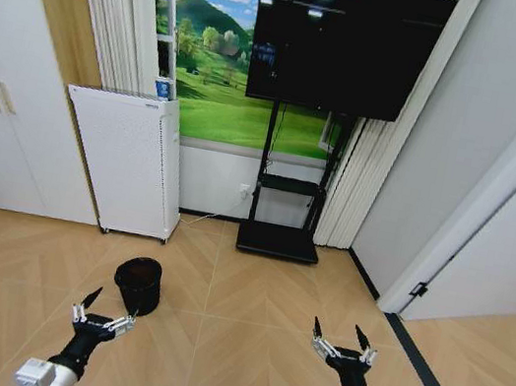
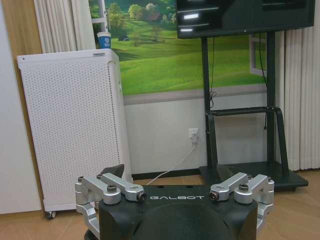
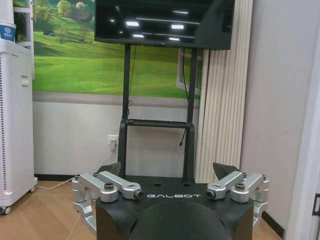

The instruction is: Pick up the trash bin and place the garbage on the floor into it.

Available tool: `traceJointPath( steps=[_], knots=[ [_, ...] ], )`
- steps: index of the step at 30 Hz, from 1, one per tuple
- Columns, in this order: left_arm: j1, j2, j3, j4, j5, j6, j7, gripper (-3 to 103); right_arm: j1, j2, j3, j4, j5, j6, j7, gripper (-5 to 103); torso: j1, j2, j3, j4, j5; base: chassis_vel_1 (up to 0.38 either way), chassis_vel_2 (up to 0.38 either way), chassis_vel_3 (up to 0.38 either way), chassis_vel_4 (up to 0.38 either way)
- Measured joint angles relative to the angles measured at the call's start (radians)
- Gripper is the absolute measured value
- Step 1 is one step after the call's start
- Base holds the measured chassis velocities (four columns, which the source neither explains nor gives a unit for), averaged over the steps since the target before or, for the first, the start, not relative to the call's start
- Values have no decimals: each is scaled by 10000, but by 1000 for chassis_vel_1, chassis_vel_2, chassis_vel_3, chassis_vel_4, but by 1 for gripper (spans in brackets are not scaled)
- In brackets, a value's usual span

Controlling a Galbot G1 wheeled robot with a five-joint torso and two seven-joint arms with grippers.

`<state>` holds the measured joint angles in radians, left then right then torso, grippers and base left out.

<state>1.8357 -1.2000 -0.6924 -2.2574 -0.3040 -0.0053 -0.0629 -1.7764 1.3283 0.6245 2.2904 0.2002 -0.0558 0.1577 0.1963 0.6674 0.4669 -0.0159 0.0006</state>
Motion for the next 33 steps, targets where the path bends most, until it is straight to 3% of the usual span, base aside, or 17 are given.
traceJointPath(
  steps=[1,2,5,6,7,9,11,14,16,33],
  knots=[
    [0,0,-4,-1,0,-1,-3,100,-1,1,-2,0,0,0,-1,100,-1,2,-2,-1,6,342,-347,-342,323],
    [-1,1,-1,-1,0,0,-1,100,-1,1,0,1,0,1,0,100,0,0,-1,-1,-15,342,-347,-338,353],
    [-1,1,-2,0,0,0,-1,100,0,0,-1,0,0,0,0,100,1,0,0,-1,-2,345,-352,-340,350],
    [-2,0,-1,1,0,-1,-1,100,1,0,0,0,0,1,0,100,1,-1,0,0,-23,340,-382,-353,387],
    [0,0,-1,0,0,-1,-1,100,0,0,-1,-1,0,0,0,100,0,0,0,0,2,347,-357,-322,314],
    [1,0,-1,-1,0,-1,-1,100,-8,0,-1,-1,0,0,0,100,-2,1,-2,-3,3,319,-332,-300,316],
    [3,0,-2,0,0,-1,0,100,-13,0,0,0,0,0,0,100,-3,3,-4,2,-16,190,-286,-277,317],
    [3,0,-2,-2,0,-1,-2,100,-12,0,-2,-1,0,0,-1,100,-5,3,-4,-1,4,149,-43,-150,157],
    [2,0,-1,0,0,-1,-2,100,-12,0,-1,-1,0,0,-1,100,-4,3,-4,0,-10,70,-48,-77,85],
    [-1,0,-3,-1,0,-1,-1,100,1,0,0,-1,0,0,0,100,2,-2,0,0,-6,-21,20,26,-21]
  ],
)
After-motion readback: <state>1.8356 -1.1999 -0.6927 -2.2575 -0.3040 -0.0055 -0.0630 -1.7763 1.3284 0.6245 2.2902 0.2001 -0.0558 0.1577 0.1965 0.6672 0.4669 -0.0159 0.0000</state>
